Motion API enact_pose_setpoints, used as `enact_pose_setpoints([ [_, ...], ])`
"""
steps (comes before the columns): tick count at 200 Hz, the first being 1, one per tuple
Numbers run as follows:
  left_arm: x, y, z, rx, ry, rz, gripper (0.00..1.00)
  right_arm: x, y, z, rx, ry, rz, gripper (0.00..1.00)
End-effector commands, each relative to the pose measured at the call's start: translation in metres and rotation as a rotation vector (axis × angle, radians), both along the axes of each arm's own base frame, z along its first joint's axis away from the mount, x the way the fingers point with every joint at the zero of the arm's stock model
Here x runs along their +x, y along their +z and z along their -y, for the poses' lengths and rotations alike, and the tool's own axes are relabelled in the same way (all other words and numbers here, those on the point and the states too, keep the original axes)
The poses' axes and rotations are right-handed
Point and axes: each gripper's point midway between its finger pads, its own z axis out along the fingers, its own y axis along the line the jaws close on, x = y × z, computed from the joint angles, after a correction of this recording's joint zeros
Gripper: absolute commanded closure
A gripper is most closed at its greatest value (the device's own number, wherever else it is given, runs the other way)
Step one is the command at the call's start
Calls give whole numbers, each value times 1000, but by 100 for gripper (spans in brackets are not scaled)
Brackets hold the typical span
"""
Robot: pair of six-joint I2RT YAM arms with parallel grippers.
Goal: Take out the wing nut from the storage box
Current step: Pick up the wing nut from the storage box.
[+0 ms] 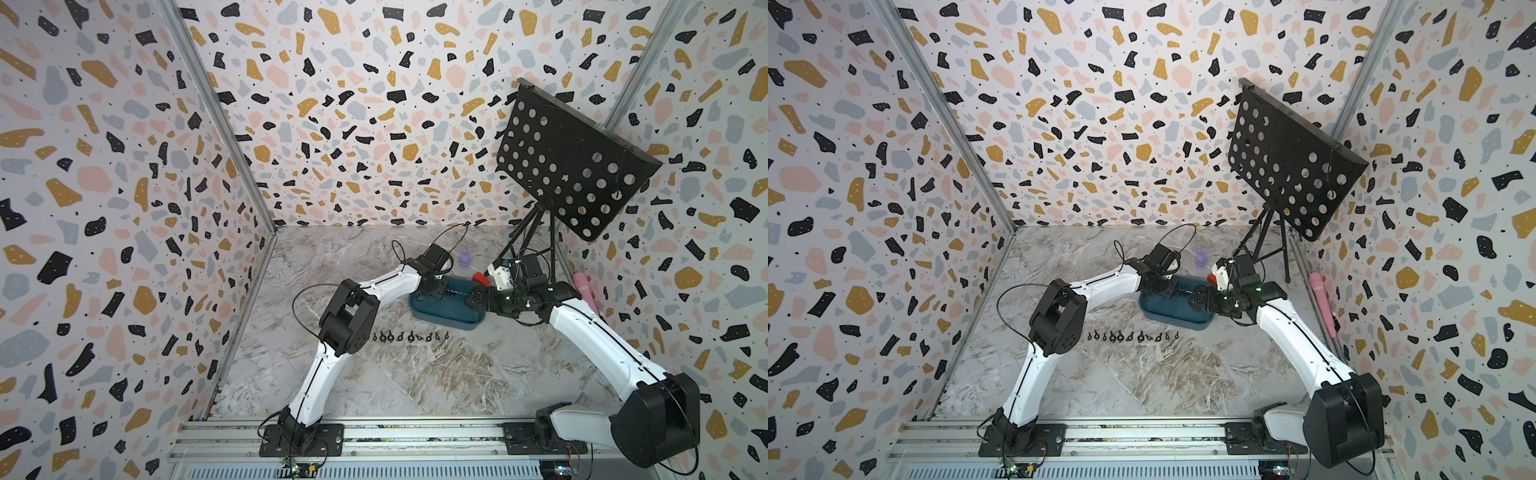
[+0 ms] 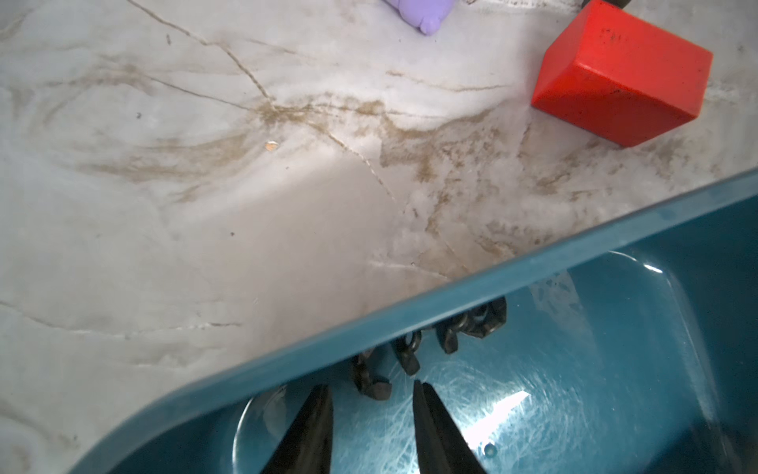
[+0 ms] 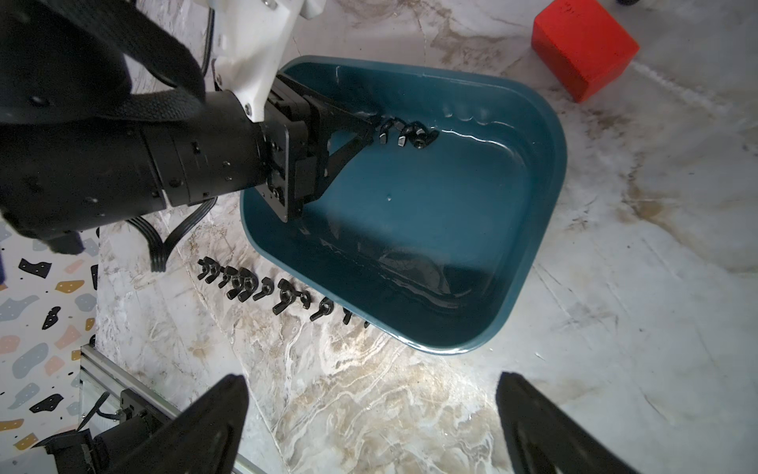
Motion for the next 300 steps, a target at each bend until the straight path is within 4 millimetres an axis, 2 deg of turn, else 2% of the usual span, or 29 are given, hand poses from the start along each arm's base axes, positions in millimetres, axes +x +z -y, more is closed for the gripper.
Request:
enact_pose_setpoints([
  [1,9,-5,3,-7,18,8,64,-1,3,2,-2,-2,9,0],
  [37,10,-15,-2,23,27,9,68,0,2,2,-2,-2,8,0],
  [87,11,-26,-4,38,49,-2,68,0,2,2,0,-4,5,0],
  [110,10,-26,-4,37,47,-6,82,0,2,1,2,-3,3,0],
  [122,8,-22,-4,31,39,-4,95,0,2,2,1,-3,4,0],
  [178,3,11,-3,-31,41,19,100,1,4,1,3,-1,11,0],
  [214,-8,37,-3,-108,46,21,100,3,8,-1,16,-3,23,0],
  [242,-22,63,-3,-200,51,12,100,8,15,-6,48,4,42,1],
  [271,-41,90,1,-332,55,-20,100,17,24,-17,109,19,68,15],
  [300,-56,113,0,-440,61,-29,100,27,34,-31,189,32,83,35],
])
